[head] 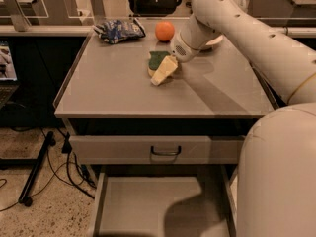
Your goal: Place sponge into middle drawer
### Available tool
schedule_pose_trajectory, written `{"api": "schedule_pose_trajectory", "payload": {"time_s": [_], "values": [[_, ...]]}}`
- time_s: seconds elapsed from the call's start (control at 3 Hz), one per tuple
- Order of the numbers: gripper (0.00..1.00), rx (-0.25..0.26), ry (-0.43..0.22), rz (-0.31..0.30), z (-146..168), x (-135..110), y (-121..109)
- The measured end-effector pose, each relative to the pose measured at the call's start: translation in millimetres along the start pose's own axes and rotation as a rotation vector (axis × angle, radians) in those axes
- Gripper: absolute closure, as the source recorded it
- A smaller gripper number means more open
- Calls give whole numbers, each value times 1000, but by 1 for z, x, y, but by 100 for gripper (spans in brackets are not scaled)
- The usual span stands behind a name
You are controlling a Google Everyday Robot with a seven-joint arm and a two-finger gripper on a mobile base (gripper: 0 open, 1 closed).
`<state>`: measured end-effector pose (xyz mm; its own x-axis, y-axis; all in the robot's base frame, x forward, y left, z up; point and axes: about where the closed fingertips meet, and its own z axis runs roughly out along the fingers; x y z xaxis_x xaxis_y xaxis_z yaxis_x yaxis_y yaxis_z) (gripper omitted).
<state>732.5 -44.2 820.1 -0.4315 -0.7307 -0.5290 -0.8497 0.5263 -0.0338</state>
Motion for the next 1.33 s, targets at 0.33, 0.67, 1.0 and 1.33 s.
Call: {"api": "schedule_pose_trajectory", "payload": {"time_s": [0.33, 0.67, 1.0, 1.33], "values": [[50, 0, 0, 0, 0, 0, 0], [73, 0, 0, 0, 0, 0, 0], [96, 0, 0, 0, 0, 0, 0], [100, 0, 0, 0, 0, 0, 0]]}}
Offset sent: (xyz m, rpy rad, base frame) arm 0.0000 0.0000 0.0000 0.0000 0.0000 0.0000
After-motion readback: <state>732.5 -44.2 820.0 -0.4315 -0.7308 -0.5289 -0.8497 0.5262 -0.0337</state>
